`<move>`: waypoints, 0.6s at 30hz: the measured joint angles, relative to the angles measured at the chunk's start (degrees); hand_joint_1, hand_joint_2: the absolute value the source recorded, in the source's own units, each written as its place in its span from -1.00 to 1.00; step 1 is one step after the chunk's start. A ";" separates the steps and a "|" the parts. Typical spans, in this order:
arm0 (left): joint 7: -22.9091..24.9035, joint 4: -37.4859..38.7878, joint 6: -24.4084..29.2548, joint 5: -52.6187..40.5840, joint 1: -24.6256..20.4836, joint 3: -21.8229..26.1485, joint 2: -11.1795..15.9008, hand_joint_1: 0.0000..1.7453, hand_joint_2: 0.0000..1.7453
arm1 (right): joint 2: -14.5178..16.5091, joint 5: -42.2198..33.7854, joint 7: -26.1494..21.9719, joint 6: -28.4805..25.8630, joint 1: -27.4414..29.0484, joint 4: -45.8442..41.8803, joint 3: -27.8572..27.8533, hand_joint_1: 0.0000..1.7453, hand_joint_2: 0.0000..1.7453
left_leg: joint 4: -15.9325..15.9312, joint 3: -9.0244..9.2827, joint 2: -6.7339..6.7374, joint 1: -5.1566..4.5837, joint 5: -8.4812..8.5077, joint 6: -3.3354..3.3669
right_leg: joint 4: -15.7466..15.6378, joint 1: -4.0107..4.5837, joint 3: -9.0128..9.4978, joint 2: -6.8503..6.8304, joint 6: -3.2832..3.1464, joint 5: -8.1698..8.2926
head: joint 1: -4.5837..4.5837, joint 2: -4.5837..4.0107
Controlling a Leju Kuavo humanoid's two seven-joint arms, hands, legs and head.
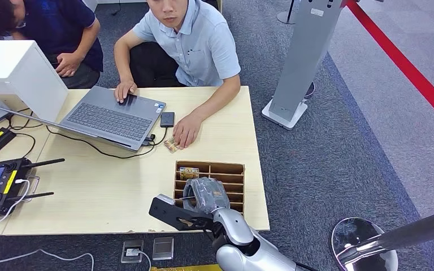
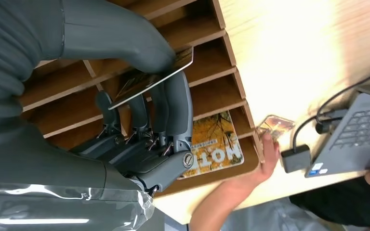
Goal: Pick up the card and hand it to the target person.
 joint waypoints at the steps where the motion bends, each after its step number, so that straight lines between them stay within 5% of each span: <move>1: -0.01 0.00 -0.01 0.00 0.01 0.00 0.00 -1.00 -1.00 | -0.11 0.25 -0.36 -0.44 0.09 -0.38 -0.08 0.48 1.00 | 0.00 -0.03 0.00 0.00 0.00 0.00 | 0.00 0.00 -0.02 0.00 0.00 0.00 | 0.00 0.00; 18: -0.39 0.00 -0.16 0.31 0.04 0.02 0.00 -1.00 -1.00 | -3.62 3.51 -2.34 -3.73 0.65 -13.23 -3.38 0.48 1.00 | 0.01 -0.20 0.00 0.00 0.00 0.00 | 0.00 0.00 -0.21 0.00 0.00 0.00 | 0.01 0.00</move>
